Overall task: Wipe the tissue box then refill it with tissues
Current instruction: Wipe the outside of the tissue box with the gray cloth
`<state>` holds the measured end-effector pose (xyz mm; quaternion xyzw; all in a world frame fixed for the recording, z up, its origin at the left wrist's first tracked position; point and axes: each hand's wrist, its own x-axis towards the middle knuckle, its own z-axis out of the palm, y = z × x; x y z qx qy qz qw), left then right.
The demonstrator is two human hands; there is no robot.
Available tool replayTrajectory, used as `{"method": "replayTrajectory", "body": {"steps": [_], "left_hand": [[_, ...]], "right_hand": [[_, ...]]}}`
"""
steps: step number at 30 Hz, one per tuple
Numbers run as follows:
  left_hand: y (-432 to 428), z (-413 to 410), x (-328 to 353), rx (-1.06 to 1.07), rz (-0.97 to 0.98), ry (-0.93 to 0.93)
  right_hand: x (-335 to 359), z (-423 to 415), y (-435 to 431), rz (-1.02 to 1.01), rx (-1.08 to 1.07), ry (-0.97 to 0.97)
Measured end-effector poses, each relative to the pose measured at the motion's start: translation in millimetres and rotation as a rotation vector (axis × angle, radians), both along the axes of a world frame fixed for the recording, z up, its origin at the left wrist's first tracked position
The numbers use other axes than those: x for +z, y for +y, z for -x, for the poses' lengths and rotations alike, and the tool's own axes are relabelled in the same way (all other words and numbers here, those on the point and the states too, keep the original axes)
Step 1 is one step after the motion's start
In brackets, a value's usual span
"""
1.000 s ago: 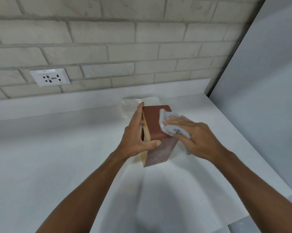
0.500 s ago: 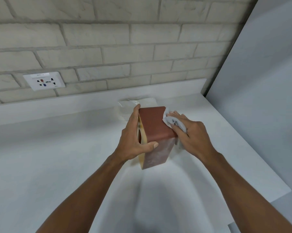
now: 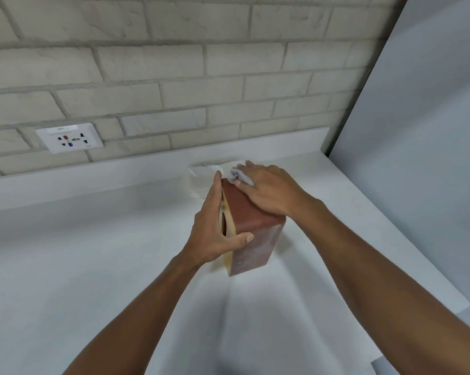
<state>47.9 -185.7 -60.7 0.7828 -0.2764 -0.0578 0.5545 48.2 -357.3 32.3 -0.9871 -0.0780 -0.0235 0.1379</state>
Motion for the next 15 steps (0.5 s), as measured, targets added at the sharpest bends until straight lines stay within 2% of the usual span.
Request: {"method": "replayTrajectory", "body": {"steps": [2,7,12,15], "left_hand": [[0,0,-1,-0.006,0.003,-0.001],[0,-1,-6,0.002,-0.020,-0.002],[1,0,-1,0.006,-0.009,0.027],[1,0,0,0.006,-0.010,0.010]], "right_hand": [[5,13,14,0.036,0.093,0.011],[9,74,-4,-0.074,0.264,-0.019],[0,43,-44,-0.026,-0.029,0.024],[-5,7,-29,0.020,-0.062,0.006]]}}
